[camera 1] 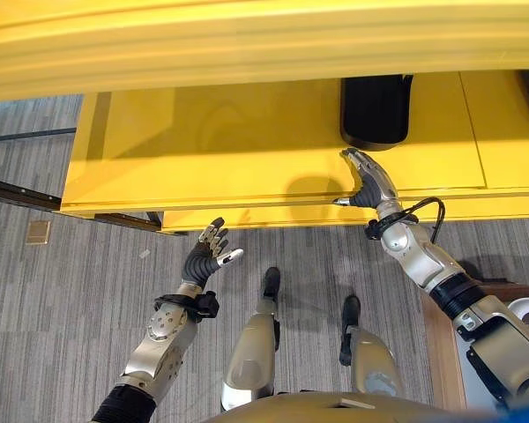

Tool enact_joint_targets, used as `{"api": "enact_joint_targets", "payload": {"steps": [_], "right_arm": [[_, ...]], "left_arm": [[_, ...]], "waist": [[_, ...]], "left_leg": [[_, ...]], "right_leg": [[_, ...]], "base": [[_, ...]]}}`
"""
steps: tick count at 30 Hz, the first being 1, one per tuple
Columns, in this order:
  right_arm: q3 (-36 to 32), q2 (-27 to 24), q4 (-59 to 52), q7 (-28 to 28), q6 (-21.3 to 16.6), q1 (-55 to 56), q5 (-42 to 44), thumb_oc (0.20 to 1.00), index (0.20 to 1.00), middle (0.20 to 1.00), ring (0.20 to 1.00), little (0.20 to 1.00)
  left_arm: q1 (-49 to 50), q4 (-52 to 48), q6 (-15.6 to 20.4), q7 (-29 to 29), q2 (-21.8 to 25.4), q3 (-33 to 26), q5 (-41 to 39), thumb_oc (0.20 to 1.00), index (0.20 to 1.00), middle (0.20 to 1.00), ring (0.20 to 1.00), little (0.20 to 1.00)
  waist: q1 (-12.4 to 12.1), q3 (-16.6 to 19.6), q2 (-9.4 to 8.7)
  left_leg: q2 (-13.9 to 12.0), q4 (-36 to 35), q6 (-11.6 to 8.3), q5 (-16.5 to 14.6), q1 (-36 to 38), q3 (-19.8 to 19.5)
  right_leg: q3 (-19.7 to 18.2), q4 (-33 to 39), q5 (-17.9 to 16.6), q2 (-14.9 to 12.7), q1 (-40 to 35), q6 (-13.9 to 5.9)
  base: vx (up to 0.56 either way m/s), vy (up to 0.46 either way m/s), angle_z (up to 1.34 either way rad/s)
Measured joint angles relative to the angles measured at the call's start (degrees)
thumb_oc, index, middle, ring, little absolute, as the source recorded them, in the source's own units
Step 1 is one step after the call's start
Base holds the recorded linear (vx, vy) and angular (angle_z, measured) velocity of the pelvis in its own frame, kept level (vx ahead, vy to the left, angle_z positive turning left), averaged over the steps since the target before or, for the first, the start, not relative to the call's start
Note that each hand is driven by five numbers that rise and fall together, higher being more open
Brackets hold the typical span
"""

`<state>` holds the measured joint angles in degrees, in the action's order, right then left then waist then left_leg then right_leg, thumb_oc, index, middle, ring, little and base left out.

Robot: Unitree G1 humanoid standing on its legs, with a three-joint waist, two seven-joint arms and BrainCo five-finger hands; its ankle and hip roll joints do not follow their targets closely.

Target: Move parts from the plastic box to the shelf.

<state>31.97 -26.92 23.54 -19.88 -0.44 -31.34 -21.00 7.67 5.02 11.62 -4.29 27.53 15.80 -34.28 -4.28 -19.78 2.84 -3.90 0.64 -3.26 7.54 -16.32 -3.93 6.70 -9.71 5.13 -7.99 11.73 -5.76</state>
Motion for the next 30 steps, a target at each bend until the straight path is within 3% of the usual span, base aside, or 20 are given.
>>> {"api": "enact_joint_targets", "payload": {"steps": [18, 30], "right_arm": [[-0.03, -0.15, 2.53, -1.14, -0.69, -3.03, 1.22, 1.0, 1.0, 1.0, 1.0, 1.0], [-2.55, -0.02, 5.64, -4.36, -1.87, -4.87, 4.57, 1.0, 1.0, 1.0, 1.0, 1.0]], "left_arm": [[-0.9, 0.0, 0.06, -0.9, 0.05, 0.02, -0.05, 1.0, 1.0, 1.0, 1.0, 1.0], [-1.46, -0.01, 0.1, -0.75, 0.46, 0.03, -0.09, 1.0, 1.0, 1.0, 1.0, 1.0]], "waist": [[-0.16, -0.06, 0.09], [-1.78, -0.09, 0.15]], "left_leg": [[-0.04, 0.6, -0.04, 0.02, -1.21, -0.19], [-0.06, 1.61, -0.22, 0.23, -2.83, -0.32]], "right_leg": [[-0.18, -3.48, 1.4, -0.16, 2.61, 0.29], [-0.94, -7.94, 3.03, -0.32, 6.01, 0.79]], "base": [[0.0, -0.001, 0.0], [0.0, -0.002, 0.0]]}}
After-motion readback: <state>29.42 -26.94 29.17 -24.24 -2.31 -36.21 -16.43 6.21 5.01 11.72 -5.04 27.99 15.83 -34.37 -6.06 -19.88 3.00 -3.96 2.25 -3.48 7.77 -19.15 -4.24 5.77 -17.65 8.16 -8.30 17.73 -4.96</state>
